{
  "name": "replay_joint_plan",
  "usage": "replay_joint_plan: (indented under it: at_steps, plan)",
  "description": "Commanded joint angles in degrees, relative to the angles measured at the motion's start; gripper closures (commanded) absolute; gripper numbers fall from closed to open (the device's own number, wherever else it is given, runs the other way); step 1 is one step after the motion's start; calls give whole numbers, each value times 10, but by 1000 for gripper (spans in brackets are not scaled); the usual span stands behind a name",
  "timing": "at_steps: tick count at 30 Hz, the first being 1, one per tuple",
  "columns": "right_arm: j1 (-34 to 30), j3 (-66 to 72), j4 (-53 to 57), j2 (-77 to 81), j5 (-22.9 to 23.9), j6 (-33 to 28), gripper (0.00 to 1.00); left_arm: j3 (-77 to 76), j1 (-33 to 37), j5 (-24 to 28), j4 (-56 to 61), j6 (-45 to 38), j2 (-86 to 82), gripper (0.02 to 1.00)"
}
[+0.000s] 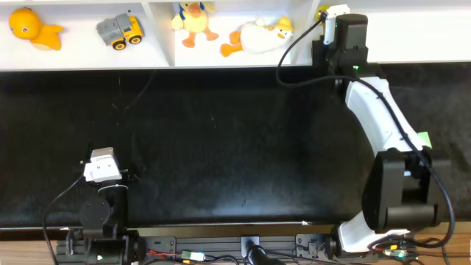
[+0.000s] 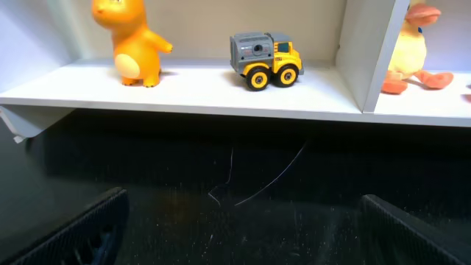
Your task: Store Toys
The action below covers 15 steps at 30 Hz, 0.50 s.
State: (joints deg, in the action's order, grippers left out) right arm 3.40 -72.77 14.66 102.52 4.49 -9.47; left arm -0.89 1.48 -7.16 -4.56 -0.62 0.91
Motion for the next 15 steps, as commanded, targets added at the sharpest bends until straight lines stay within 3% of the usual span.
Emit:
replay_joint_plan:
  at_steps: [1,15]
  plan:
    - [0,-23,-1,13,-6,12,910,4,-3,-4,3,-11,-7,20]
    - [-1,-23,21,14,-6,18,910,4,-3,-4,3,-11,-7,20]
